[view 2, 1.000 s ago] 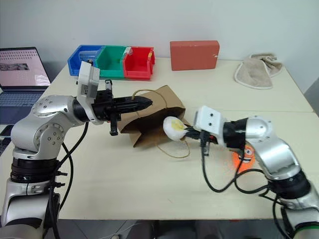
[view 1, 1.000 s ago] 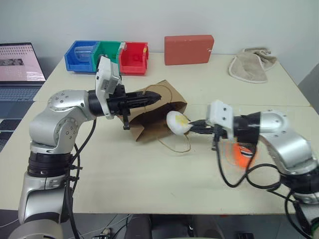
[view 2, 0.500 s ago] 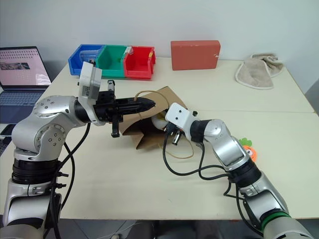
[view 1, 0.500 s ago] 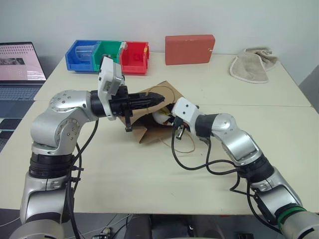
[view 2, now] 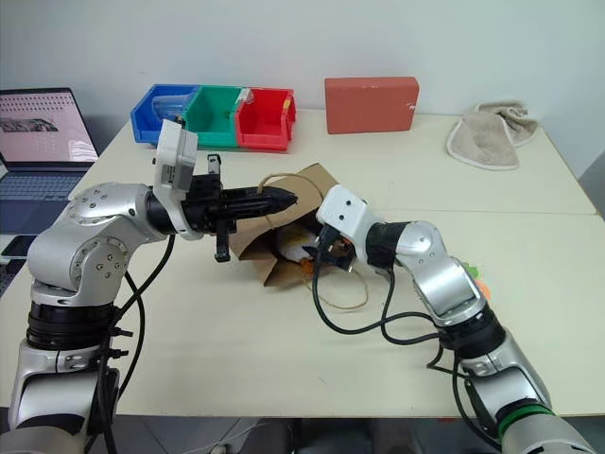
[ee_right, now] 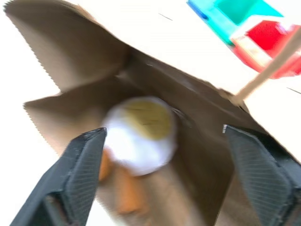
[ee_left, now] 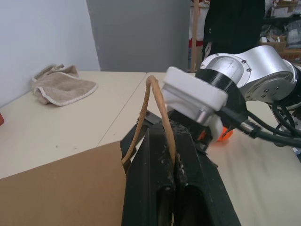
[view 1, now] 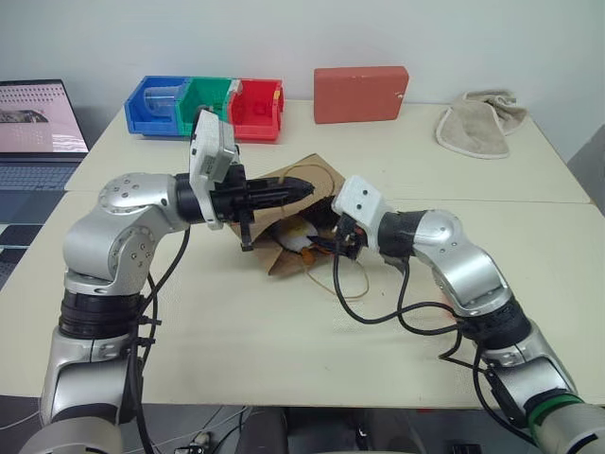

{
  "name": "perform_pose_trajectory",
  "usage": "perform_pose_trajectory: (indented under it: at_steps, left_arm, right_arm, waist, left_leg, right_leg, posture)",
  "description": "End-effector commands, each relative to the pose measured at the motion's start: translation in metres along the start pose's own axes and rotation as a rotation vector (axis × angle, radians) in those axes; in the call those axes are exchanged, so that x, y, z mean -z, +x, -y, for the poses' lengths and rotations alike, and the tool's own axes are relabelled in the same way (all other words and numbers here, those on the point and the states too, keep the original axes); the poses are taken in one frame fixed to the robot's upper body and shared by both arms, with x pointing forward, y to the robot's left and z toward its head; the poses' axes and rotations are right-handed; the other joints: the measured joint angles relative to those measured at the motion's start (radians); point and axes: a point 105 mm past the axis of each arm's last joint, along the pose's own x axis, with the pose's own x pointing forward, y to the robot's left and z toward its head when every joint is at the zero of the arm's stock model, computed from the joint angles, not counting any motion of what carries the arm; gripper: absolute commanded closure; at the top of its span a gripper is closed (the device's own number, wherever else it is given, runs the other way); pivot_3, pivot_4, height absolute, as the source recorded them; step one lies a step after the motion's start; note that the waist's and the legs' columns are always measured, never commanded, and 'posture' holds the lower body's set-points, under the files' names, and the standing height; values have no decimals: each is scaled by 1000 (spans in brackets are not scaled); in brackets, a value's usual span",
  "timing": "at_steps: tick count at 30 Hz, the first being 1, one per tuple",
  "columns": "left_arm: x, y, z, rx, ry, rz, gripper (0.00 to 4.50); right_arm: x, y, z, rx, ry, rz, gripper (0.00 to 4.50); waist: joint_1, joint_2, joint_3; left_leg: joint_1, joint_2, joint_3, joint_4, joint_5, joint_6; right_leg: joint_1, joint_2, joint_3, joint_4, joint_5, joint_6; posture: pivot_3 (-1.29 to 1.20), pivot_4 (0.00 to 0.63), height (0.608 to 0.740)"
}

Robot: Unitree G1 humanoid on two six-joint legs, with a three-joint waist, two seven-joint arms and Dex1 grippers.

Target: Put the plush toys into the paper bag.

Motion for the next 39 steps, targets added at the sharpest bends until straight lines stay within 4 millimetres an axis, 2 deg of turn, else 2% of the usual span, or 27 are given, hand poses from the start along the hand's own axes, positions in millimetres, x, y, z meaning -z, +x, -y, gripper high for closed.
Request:
perform_pose_trajectory:
  at_steps: [1,6,8,11,13,17,19,26,29,36,39]
  left_arm:
    - [-7,2,1,5,41,15,4500]
    - [-4,4,3,9,40,13,4500]
    - [-3,4,4,10,39,14,4500]
    - [1,3,5,7,36,10,4500]
    - [2,4,5,8,34,11,4500]
    - [3,6,8,15,38,11,4500]
    - [4,6,8,17,39,10,4500]
    - [6,5,8,10,41,6,4500]
    - [6,5,9,8,40,4,4500]
    - [6,3,8,1,42,-1,4500]
    - [5,1,6,-3,43,-1,4500]
  right_arm:
    - [-21,-32,-6,-83,-51,58,497]
    - [-17,-83,-9,-184,-110,4,497]
    - [-9,-102,0,-148,-110,-59,497]
    - [18,-131,27,-5,-107,-228,497]
    - [34,-144,29,14,-92,-308,497]
    - [84,-176,24,-13,-113,-561,497]
    - [101,-185,19,-22,-66,-621,497]
    - [127,-192,12,-23,6,-681,497]
    - [133,-192,16,-9,0,-693,1094]
    - [134,-191,18,-18,-13,-687,3562]
    - [118,-183,18,-25,-17,-610,4483]
  waist:
    - [1,0,0]
    - [8,0,0]
    - [11,0,0]
    - [11,0,0]
    - [15,0,0]
    - [17,0,0]
    - [16,0,0]
    - [10,0,0]
    - [12,0,0]
    - [13,0,0]
    - [13,0,0]
  left_leg:
    - [0,0,0,0,0,0]
    - [0,0,0,0,0,0]
    - [0,0,0,0,0,0]
    - [1,0,1,0,0,0]
    - [1,0,2,0,0,0]
    - [0,0,2,0,0,0]
    - [0,0,3,0,0,0]
    - [2,0,4,2,0,0]
    - [1,0,4,3,0,0]
    - [1,0,4,5,0,0]
    - [1,0,4,5,0,0]
  right_leg:
    - [0,0,0,0,0,0]
    - [0,0,0,0,-1,2]
    - [0,0,0,-1,-1,2]
    - [1,0,1,-1,-1,2]
    - [1,0,1,-1,-1,2]
    - [0,0,1,-1,-1,2]
    - [0,0,2,-1,-1,2]
    - [1,0,3,0,0,2]
    - [1,0,3,-1,0,2]
    - [2,0,3,-1,1,3]
    - [2,0,3,-1,1,3]
  posture:
    - [0,150,740]
    - [0,150,740]
    - [0,150,740]
    - [0,150,740]
    - [0,150,740]
    - [0,150,740]
    - [0,150,740]
    - [0,150,740]
    - [0,150,740]
    - [0,150,740]
    - [0,150,740]
